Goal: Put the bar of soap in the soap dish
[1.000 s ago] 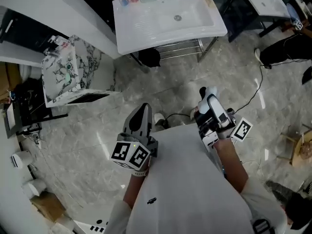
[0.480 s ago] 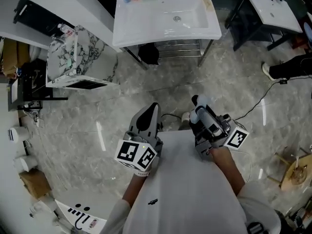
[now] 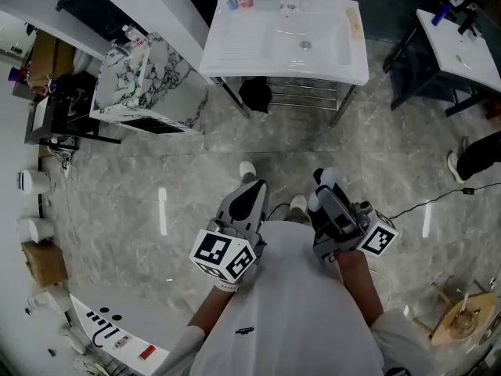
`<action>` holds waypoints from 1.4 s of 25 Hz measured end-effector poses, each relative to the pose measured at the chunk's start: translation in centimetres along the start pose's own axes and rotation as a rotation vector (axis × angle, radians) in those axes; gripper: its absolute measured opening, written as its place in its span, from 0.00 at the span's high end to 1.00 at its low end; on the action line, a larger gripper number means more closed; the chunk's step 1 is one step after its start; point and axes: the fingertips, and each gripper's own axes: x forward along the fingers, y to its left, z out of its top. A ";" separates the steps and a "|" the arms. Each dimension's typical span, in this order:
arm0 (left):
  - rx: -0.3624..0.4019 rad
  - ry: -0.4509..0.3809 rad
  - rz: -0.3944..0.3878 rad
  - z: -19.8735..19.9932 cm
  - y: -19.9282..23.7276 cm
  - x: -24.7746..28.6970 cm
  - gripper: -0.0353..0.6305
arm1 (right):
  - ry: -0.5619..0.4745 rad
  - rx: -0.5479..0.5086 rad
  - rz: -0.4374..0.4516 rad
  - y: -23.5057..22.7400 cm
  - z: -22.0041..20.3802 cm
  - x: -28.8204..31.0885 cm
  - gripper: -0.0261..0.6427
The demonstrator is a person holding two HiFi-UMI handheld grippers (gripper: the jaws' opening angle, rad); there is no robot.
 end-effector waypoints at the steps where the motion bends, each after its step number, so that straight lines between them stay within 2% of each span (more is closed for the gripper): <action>1: -0.001 0.003 -0.001 -0.1 -0.2 0.2 0.94 | -0.002 0.000 -0.006 -0.2 0.2 0.0 0.52; 10: -0.035 0.025 0.001 0.0 1.4 1.7 0.94 | 0.001 -0.013 -0.023 -1.6 1.2 1.7 0.52; 14: -0.029 0.028 -0.036 0.9 1.4 3.8 0.94 | -0.015 -0.045 -0.047 -2.1 2.4 3.1 0.52; 18: -0.021 0.023 -0.066 2.1 1.9 5.4 0.94 | -0.027 -0.033 -0.070 -3.2 3.2 4.4 0.52; 24: -0.039 -0.003 -0.054 4.9 6.0 7.5 0.94 | -0.006 -0.028 -0.078 -5.3 3.9 8.7 0.52; 35: -0.084 -0.091 -0.042 12.1 16.4 9.6 0.94 | 0.033 -0.036 -0.052 -8.4 4.2 20.6 0.52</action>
